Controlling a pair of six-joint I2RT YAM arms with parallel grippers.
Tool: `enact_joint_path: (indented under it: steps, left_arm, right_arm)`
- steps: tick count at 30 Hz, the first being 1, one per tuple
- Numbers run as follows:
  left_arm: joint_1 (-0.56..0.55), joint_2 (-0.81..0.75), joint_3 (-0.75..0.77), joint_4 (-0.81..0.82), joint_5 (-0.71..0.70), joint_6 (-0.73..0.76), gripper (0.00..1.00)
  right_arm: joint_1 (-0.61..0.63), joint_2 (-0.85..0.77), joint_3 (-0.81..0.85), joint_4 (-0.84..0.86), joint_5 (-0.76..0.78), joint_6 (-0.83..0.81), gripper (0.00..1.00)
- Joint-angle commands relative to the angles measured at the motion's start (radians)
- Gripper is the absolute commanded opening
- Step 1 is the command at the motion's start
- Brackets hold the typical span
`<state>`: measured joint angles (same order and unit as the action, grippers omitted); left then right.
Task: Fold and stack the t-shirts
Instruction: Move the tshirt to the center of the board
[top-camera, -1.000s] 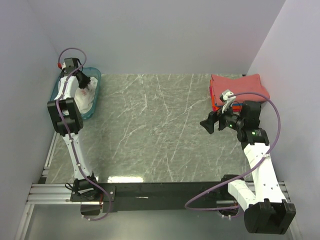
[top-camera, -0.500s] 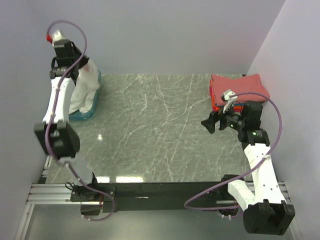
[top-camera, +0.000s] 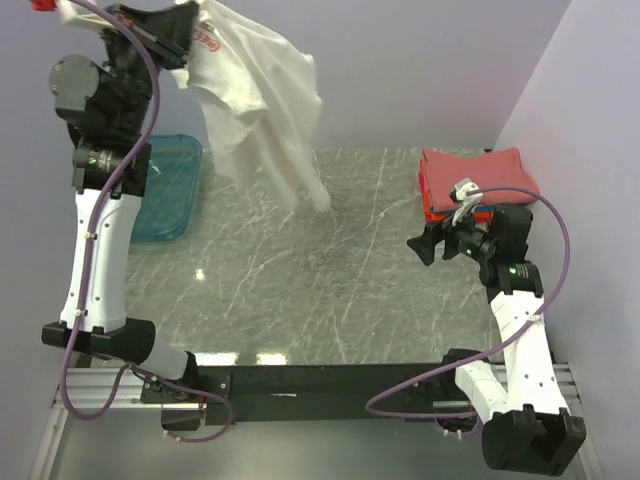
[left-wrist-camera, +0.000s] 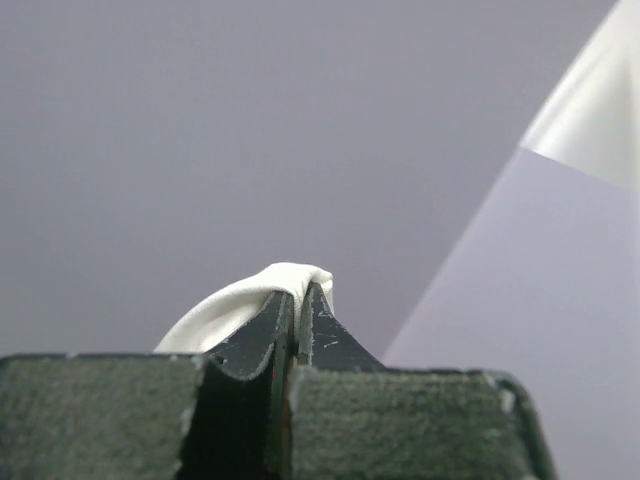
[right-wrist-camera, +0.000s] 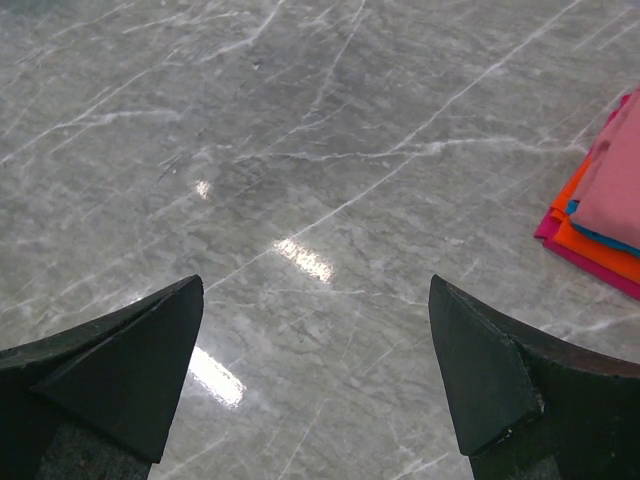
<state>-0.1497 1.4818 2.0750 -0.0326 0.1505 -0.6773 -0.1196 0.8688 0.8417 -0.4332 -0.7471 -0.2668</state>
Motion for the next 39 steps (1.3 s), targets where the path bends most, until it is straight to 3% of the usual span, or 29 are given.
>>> enact_joint_path:
  steps: [1, 5, 9, 13, 18, 25, 27, 30, 39]
  left_arm:
    - [-0.025, 0.009, -0.08, 0.061, 0.104, -0.08, 0.01]
    - [-0.079, -0.063, -0.283, 0.137, 0.233, -0.093, 0.0]
    - [-0.155, -0.11, -0.614, 0.223, 0.417, -0.073, 0.0]
    - [-0.255, -0.124, -0.88, 0.237, 0.454, 0.01, 0.0]
    - [-0.393, -0.132, -1.065, 0.195, 0.37, 0.084, 0.0]
    - [-0.49, -0.146, -1.124, 0.074, 0.12, 0.174, 0.04]
    - [-0.498, -0.169, -1.13, 0.036, 0.011, 0.18, 0.14]
    - [-0.498, -0.221, -1.133, -0.039, -0.128, 0.2, 0.59]
    - [-0.496, -0.357, -1.049, -0.203, -0.458, 0.326, 0.91]
  right_arm:
    - [-0.025, -0.03, 0.007, 0.04, -0.012, 0.001, 0.99]
    - [-0.044, -0.042, 0.005, 0.039, -0.021, -0.003, 1.0]
    - [-0.057, -0.047, 0.004, 0.039, -0.029, -0.006, 1.0]
    - [-0.06, -0.04, 0.002, 0.039, -0.028, -0.006, 1.0]
    - [-0.061, -0.03, 0.003, 0.036, -0.029, -0.012, 1.0]
    - [-0.061, -0.013, -0.003, 0.036, -0.034, -0.022, 1.0]
    - [-0.061, -0.013, -0.004, 0.031, -0.046, -0.029, 1.0]
    - [-0.061, -0.016, -0.01, 0.033, -0.064, -0.035, 1.0]
    - [-0.061, 0.006, -0.024, 0.028, -0.123, -0.063, 1.0]
